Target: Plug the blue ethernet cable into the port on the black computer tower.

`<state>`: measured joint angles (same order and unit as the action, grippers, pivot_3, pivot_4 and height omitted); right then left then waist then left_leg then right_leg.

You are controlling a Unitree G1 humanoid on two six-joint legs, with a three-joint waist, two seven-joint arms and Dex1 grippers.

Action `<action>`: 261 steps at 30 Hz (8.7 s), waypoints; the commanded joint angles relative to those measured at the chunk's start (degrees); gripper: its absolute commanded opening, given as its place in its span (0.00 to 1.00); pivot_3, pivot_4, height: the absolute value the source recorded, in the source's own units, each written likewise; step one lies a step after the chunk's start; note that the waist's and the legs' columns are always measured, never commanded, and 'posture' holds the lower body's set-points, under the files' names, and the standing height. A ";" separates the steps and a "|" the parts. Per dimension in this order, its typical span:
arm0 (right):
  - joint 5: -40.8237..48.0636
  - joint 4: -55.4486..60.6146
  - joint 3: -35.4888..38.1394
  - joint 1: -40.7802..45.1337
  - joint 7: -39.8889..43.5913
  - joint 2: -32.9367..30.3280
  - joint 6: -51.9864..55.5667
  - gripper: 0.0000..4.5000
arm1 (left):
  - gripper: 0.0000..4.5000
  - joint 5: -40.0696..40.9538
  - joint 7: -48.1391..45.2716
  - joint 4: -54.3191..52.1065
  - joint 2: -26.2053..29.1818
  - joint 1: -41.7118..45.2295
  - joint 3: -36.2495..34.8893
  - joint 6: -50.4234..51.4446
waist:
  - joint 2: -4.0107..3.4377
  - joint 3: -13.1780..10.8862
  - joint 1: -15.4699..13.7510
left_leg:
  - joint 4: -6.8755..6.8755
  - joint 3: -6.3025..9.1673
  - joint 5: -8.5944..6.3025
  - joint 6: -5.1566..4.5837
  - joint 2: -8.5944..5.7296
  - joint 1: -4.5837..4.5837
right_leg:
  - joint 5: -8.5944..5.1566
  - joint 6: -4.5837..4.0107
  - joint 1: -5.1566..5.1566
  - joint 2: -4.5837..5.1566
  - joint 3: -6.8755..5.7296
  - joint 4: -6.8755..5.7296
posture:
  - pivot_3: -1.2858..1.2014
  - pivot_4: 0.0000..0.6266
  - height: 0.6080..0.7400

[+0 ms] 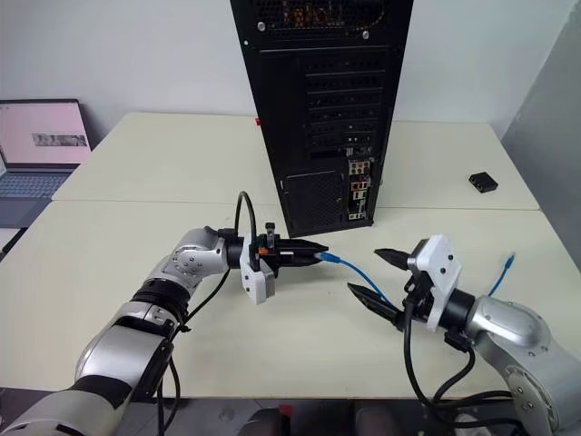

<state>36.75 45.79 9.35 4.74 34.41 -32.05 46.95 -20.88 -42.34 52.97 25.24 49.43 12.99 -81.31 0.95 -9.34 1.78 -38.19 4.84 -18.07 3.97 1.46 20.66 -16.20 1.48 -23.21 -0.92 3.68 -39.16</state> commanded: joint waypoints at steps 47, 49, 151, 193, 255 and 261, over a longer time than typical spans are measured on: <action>4.08 -21.60 -9.64 15.77 1.48 7.89 -0.89 0.14 | 0.06 -31.34 47.17 -4.23 7.57 5.96 8.79 1.07 | -0.01 0.00 0.02 | 0.01 0.05 0.00 0.00 -0.01 -0.04 | 0.00 0.00 -0.06 0.08 -0.11 -0.28 | 0.52 0.24 1.00; 4.20 -21.49 -9.68 15.69 1.60 7.82 -0.78 0.04 | 0.06 -31.58 47.84 -4.40 7.71 5.97 9.12 1.13 | -0.01 0.01 0.01 | 0.01 0.05 0.00 0.00 -0.01 -0.04 | 0.00 0.00 -0.06 0.08 -0.11 -0.29 | 0.52 0.24 1.00; -28.89 -28.51 -9.34 29.51 -43.46 42.47 -0.46 0.00 | 0.64 46.28 -14.39 -49.75 10.54 -14.58 -8.53 109.85 | -0.12 -0.01 1.54 | 0.10 0.09 0.02 0.00 0.08 0.07 | -0.16 -0.24 -0.50 -0.01 -0.04 -0.73 | 0.52 0.24 1.00; -29.65 -31.02 -15.07 34.56 -42.32 41.44 -0.05 0.00 | 0.64 44.81 -14.69 -50.46 9.74 -16.01 -8.88 109.22 | -0.15 -0.04 3.97 | 0.15 -0.13 0.04 -0.03 0.16 0.11 | -0.14 -0.25 -0.79 -0.05 0.26 -0.85 | 0.52 0.24 1.00; -29.81 -34.32 -15.17 39.09 -38.24 41.26 2.94 0.27 | 0.64 44.04 -14.89 -50.51 9.56 -16.69 -8.51 108.46 | -0.20 -0.11 5.84 | 0.28 -0.09 0.05 -0.06 0.21 0.19 | -0.10 -0.31 -0.94 -0.04 0.32 -0.84 | 0.52 0.24 1.00; -29.24 -25.87 -13.99 35.67 -36.95 38.46 8.31 0.55 | 0.64 42.41 -14.03 -50.68 10.17 -17.30 -9.32 105.12 | -0.21 -0.11 4.95 | 0.35 -0.10 0.05 -0.04 0.16 0.37 | -0.12 -0.29 -0.96 0.03 0.27 -0.59 | 0.52 0.24 1.00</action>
<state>6.16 13.45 -5.16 41.31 -3.70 7.28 52.74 22.91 -56.87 3.48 34.72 32.23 5.74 27.31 0.74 -9.45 6.73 -37.84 4.74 -18.03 3.93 1.61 21.04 -16.32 1.19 -24.17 -0.86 3.95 -39.73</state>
